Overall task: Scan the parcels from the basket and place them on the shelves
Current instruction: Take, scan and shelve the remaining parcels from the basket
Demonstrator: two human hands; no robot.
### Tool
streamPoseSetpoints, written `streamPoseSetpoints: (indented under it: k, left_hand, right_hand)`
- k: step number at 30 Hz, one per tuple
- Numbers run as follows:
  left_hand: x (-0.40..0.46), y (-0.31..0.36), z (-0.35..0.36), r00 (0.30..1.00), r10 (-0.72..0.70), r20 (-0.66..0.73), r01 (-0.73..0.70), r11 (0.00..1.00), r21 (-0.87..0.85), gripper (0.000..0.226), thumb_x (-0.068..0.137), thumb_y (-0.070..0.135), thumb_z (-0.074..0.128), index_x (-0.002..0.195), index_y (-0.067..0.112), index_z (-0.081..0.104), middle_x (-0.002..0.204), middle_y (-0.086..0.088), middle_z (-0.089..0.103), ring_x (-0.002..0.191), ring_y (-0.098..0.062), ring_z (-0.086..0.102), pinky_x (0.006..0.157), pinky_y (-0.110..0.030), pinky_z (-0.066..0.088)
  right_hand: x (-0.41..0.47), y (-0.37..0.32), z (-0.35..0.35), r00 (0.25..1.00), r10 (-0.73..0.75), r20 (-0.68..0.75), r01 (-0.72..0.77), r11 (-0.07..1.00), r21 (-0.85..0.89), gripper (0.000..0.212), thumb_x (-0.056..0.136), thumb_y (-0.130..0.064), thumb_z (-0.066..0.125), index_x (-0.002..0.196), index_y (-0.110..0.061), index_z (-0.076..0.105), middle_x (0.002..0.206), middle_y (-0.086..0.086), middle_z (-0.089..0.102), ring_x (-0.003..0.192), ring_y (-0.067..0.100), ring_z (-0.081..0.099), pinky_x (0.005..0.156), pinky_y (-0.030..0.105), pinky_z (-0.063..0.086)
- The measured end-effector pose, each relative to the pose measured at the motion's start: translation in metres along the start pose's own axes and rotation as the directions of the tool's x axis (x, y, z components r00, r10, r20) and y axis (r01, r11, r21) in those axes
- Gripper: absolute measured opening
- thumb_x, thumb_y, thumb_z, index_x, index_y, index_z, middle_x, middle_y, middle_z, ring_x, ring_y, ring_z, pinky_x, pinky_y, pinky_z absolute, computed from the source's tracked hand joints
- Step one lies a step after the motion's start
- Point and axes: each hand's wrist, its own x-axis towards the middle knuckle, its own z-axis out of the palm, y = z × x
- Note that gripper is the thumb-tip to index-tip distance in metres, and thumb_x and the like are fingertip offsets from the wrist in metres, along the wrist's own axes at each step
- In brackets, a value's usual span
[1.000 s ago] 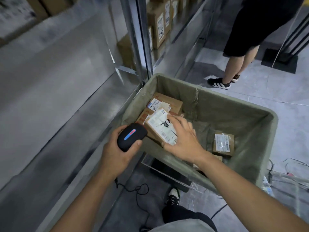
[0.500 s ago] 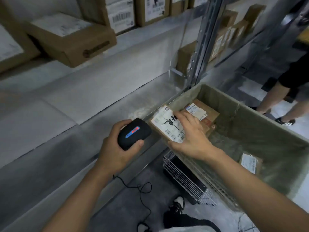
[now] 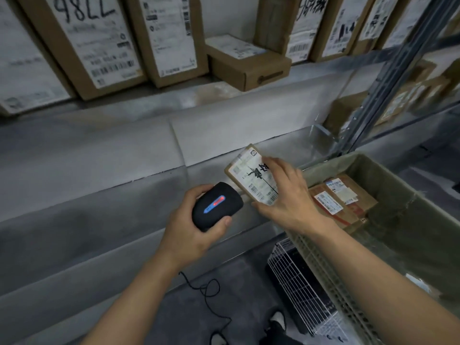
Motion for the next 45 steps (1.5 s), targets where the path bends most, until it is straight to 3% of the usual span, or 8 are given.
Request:
streamPoseSetpoints:
  k: [5,10,16,22,27,38,45]
  left_hand:
    - [-0.017,0.004,-0.009,0.999,-0.009,-0.038,0.009,1.0,0.002,0.067,0.068,0.053,0.079,0.129,0.04,0.055,0.118,0.024,0.067,0.106,-0.006,0.069,0.084,-0.016,0.053]
    - [-0.035,0.017,-0.009,0.995,0.019,-0.098,-0.01,0.996,0.089,0.064,0.067,0.053,0.079,0.126,0.047,0.054,0.116,0.027,0.067,0.104,-0.006,0.069,0.085,-0.018,0.054]
    - [-0.06,0.043,-0.003,0.986,0.023,-0.166,0.009,0.981,0.191,0.063,0.065,0.053,0.076,0.122,0.048,0.052,0.11,0.035,0.065,0.096,0.001,0.069,0.078,-0.01,0.051]
    - [-0.088,0.054,0.004,0.983,0.009,-0.185,0.049,0.95,0.307,0.062,0.064,0.056,0.076,0.121,0.051,0.051,0.112,0.033,0.065,0.094,-0.003,0.07,0.082,-0.021,0.056]
    - [-0.105,0.057,0.002,0.98,0.01,-0.201,0.067,0.926,0.372,0.07,0.064,0.056,0.076,0.128,0.047,0.048,0.114,0.03,0.065,0.094,-0.006,0.07,0.084,-0.033,0.058]
    - [-0.135,0.058,-0.034,0.96,0.043,-0.278,0.06,0.935,0.35,0.064,0.065,0.055,0.075,0.124,0.048,0.051,0.112,0.031,0.066,0.087,-0.009,0.071,0.078,-0.026,0.057]
    - [-0.176,0.046,-0.099,0.885,0.018,-0.466,0.11,0.963,0.247,0.061,0.068,0.054,0.076,0.124,0.046,0.053,0.109,0.032,0.067,0.091,-0.004,0.07,0.076,-0.011,0.052]
  right_hand:
    - [0.004,-0.016,0.002,0.999,-0.041,-0.017,0.041,0.999,0.016,0.102,0.068,-0.054,0.071,0.156,-0.023,0.029,0.155,-0.003,0.034,0.132,0.024,0.036,0.109,0.043,0.035]
    - [0.013,-0.022,0.001,0.995,-0.092,-0.048,0.092,0.996,0.001,0.104,0.07,-0.048,0.084,0.156,-0.023,0.03,0.156,0.001,0.033,0.13,0.028,0.038,0.109,0.044,0.036]
    - [0.01,-0.021,-0.001,0.986,-0.162,-0.035,0.163,0.987,0.018,0.106,0.067,-0.05,0.085,0.153,-0.022,0.03,0.155,0.004,0.036,0.13,0.031,0.041,0.107,0.048,0.039]
    - [-0.003,-0.02,0.0,0.981,-0.196,-0.013,0.196,0.978,0.071,0.103,0.065,-0.046,0.078,0.154,-0.023,0.03,0.156,0.001,0.035,0.129,0.032,0.042,0.104,0.051,0.041]
    - [-0.012,-0.025,0.0,0.976,-0.217,-0.002,0.216,0.971,0.104,0.102,0.064,-0.053,0.07,0.154,-0.023,0.031,0.156,0.0,0.035,0.128,0.03,0.041,0.105,0.049,0.04]
    - [-0.025,-0.072,0.011,0.946,-0.323,-0.009,0.323,0.942,0.092,0.102,0.071,-0.05,0.082,0.155,-0.021,0.031,0.156,0.002,0.033,0.126,0.028,0.037,0.106,0.046,0.04]
    - [-0.033,-0.144,0.043,0.935,-0.356,0.014,0.35,0.926,0.141,0.102,0.069,-0.052,0.078,0.155,-0.024,0.031,0.155,0.001,0.034,0.125,0.03,0.04,0.104,0.046,0.04]
